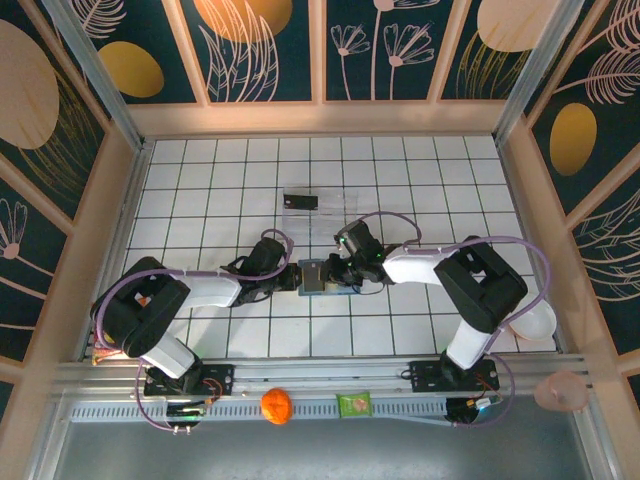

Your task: Take the credit cards out of the card holder

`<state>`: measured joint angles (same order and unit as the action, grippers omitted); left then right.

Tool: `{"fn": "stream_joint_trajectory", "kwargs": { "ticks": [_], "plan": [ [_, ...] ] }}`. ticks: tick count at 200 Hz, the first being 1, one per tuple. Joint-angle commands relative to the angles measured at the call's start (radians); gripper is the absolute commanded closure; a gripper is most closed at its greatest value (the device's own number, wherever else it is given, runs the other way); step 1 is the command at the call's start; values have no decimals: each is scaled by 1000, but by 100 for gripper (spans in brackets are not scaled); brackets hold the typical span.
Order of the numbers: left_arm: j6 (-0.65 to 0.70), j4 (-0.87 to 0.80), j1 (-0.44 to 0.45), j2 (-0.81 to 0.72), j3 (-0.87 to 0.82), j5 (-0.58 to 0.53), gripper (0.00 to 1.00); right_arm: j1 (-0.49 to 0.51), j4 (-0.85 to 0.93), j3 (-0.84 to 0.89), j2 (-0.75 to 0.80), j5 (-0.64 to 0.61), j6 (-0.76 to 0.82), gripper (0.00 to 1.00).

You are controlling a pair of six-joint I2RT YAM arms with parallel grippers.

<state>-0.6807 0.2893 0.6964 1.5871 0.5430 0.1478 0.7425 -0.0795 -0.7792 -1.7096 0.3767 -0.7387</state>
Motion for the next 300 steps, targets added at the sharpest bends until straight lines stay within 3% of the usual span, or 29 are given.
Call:
{"fn": "stream_joint_trajectory", "kwargs": {
  "ticks": [1,32,63,186,227,273,300],
  "plan": [
    [19,-68,-2,36,-9,-10,91,-11,-29,-8,-7,7,-12,91],
    [17,-68,-3,39,-9,-13,95,-20,-37,28,22,-14,-28,100],
    [16,-68,-5,39,-7,-14,100,-27,-40,61,65,-39,-37,100],
    [32,-66,-26,24,-7,-7,100,-56,-20,139,151,-78,-21,100],
    [32,-39,-27,10,-6,44,100,-27,-82,105,113,-12,4,100],
    [27,-20,-27,-115,-20,39,70,3,-72,45,40,-4,10,100],
    [37,-32,-26,-150,-4,50,68,11,-53,28,39,-21,20,84]
  ]
}}
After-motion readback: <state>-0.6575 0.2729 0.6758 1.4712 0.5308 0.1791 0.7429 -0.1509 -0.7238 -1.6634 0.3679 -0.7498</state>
